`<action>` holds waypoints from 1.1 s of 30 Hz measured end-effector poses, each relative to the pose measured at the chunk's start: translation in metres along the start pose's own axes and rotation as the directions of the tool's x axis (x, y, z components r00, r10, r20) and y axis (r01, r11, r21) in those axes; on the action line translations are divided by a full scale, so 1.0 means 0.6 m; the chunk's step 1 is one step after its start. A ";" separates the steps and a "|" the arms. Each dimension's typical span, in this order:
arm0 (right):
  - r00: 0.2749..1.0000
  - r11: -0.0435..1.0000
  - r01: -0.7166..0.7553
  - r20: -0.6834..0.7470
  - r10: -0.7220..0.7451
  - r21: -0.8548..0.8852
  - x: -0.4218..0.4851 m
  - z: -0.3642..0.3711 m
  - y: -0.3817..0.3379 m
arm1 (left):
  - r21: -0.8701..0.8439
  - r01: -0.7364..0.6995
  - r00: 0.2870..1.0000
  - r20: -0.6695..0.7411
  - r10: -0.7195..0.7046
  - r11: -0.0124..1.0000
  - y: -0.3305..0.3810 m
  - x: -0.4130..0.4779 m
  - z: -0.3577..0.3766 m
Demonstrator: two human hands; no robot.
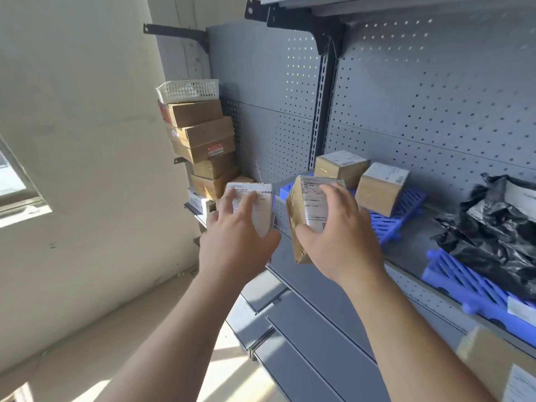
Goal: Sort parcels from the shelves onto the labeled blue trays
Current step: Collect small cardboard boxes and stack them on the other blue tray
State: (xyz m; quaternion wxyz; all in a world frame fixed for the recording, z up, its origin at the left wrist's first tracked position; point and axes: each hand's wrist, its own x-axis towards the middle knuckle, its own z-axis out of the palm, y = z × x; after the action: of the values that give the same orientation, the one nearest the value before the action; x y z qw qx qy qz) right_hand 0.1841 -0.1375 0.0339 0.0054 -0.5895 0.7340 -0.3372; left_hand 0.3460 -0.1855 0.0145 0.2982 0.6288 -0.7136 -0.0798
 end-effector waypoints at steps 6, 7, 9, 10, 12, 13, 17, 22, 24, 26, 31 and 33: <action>0.993 0.998 -0.062 -0.100 0.061 -0.002 0.097 0.047 -0.010 | -0.044 -0.097 0.993 0.056 0.099 0.994 -0.010 0.130 0.030; 0.991 0.997 -0.072 -0.115 0.070 -0.012 0.114 0.055 -0.015 | -0.055 -0.117 0.991 0.065 0.120 0.992 -0.013 0.152 0.033; 0.986 0.994 -0.108 -0.132 0.104 -0.024 0.142 0.068 -0.026 | -0.071 -0.159 0.983 0.079 0.164 0.985 -0.016 0.195 0.037; 0.982 0.992 -0.119 -0.154 0.114 -0.029 0.154 0.073 -0.030 | -0.082 -0.181 0.979 0.082 0.187 0.980 -0.016 0.216 0.039; 0.969 0.988 -0.146 -0.207 0.136 -0.038 0.178 0.078 -0.036 | -0.106 -0.220 0.970 0.083 0.229 0.970 -0.015 0.257 0.043; 0.961 0.985 -0.170 -0.228 0.156 -0.039 0.188 0.081 -0.037 | -0.119 -0.236 0.965 0.084 0.247 0.964 -0.013 0.275 0.046; 0.923 0.969 -0.228 -0.338 0.183 -0.098 0.212 0.088 -0.028 | -0.195 -0.316 0.937 0.089 0.337 0.929 -0.005 0.332 0.071; 0.887 0.948 -0.302 -0.397 0.238 -0.105 0.225 0.070 -0.015 | -0.257 -0.369 0.910 0.095 0.403 0.893 0.030 0.366 0.108; 0.864 0.939 -0.323 -0.443 0.241 -0.118 0.232 0.055 -0.007 | -0.276 -0.400 0.895 0.090 0.437 0.874 0.051 0.376 0.119; 0.845 0.928 -0.349 -0.471 0.253 -0.129 0.241 0.038 0.005 | -0.291 -0.419 0.884 0.084 0.459 0.860 0.077 0.388 0.126; 0.809 0.896 -0.418 -0.510 0.291 -0.151 0.268 -0.008 0.043 | -0.302 -0.483 0.853 0.050 0.519 0.822 0.144 0.407 0.133; 0.803 0.884 -0.441 -0.508 0.311 -0.155 0.281 -0.022 0.058 | -0.300 -0.495 0.850 0.026 0.526 0.815 0.169 0.415 0.135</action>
State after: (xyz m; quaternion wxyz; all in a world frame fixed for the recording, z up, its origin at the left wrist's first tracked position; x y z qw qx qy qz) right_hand 0.0975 -0.2746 0.0926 -0.1841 -0.3266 0.8543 -0.3601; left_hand 0.2092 -0.4222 0.0794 0.3562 0.3598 -0.8522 -0.1316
